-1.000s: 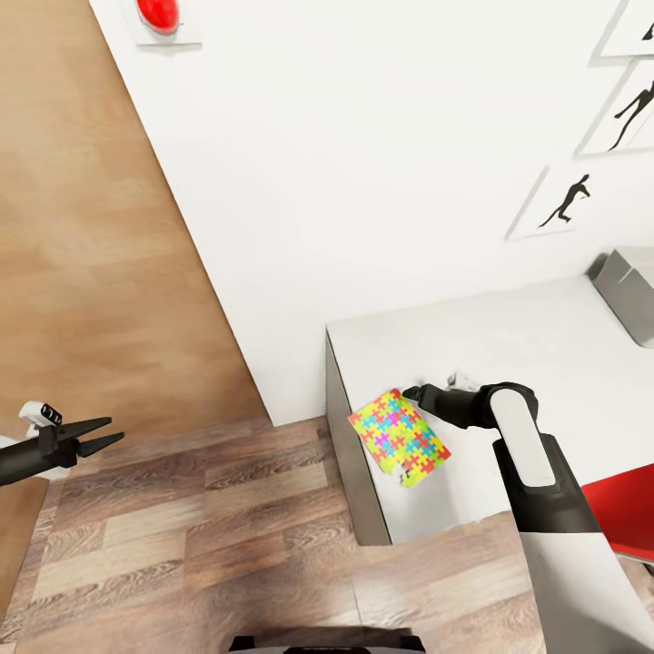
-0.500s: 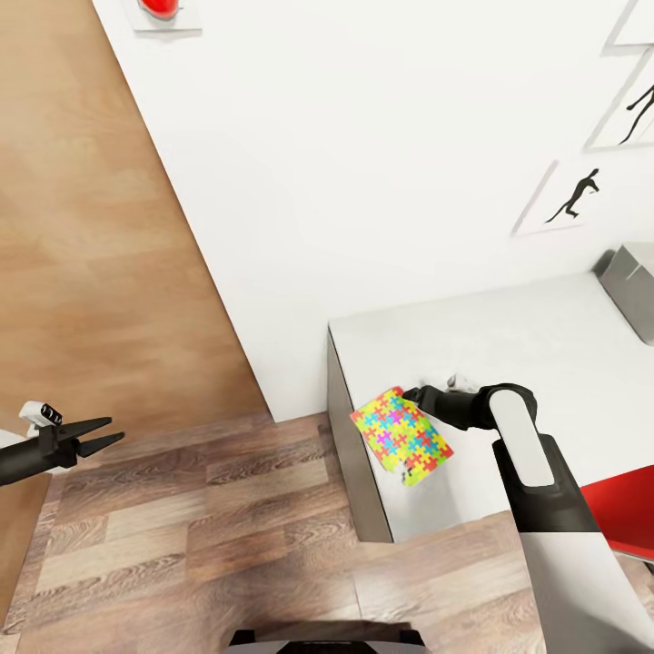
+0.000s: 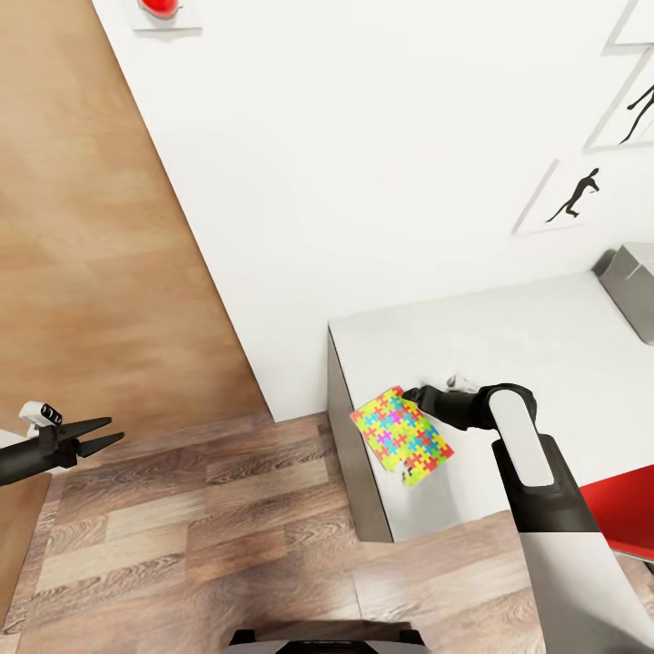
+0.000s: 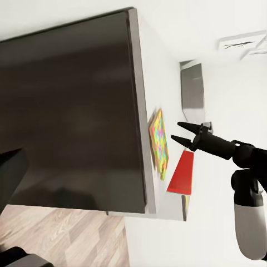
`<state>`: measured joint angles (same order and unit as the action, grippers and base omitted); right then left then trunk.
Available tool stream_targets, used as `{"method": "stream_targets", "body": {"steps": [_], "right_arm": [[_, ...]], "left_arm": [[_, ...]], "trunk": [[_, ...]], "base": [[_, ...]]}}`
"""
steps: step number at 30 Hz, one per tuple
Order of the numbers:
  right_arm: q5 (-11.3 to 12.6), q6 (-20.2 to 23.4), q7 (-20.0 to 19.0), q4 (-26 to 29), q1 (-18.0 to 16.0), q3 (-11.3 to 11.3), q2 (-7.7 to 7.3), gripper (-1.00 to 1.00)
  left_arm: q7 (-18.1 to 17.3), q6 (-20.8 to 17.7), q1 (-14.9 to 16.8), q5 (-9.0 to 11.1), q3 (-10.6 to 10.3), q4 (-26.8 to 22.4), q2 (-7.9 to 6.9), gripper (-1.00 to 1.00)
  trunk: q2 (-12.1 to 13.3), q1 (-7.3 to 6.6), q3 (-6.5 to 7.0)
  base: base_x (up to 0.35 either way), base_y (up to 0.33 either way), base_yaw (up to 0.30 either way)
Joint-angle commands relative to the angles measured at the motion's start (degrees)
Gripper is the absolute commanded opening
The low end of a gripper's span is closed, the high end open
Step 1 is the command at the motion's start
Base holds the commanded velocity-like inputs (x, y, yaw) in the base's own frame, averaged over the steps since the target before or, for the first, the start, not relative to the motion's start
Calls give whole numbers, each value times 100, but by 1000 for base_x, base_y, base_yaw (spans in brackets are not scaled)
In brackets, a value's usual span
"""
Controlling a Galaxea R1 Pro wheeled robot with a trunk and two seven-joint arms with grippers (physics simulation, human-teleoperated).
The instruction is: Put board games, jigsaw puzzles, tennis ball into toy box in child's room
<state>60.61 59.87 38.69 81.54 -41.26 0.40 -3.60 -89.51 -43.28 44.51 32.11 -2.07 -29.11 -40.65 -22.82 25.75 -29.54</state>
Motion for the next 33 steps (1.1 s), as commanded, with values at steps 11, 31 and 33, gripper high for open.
{"method": "stream_targets", "body": {"steps": [11,31,33], "right_arm": [[56,13,76,-33,-11,4,-6,100],[56,13,77,-32,-13,4,-8,100],[56,13,77,-32,-13,4,-8,100]], "left_arm": [[-23,-59,5,15,-22,2,-5,100],[-22,-65,5,15,-22,2,-5,100],[-22,-66,5,15,-22,2,-5,100]], "trunk": [[-10,3,-53],[-10,3,-153],[-10,3,-153]], "base": [[0,0,24],[-26,0,40],[-154,29,2]]}}
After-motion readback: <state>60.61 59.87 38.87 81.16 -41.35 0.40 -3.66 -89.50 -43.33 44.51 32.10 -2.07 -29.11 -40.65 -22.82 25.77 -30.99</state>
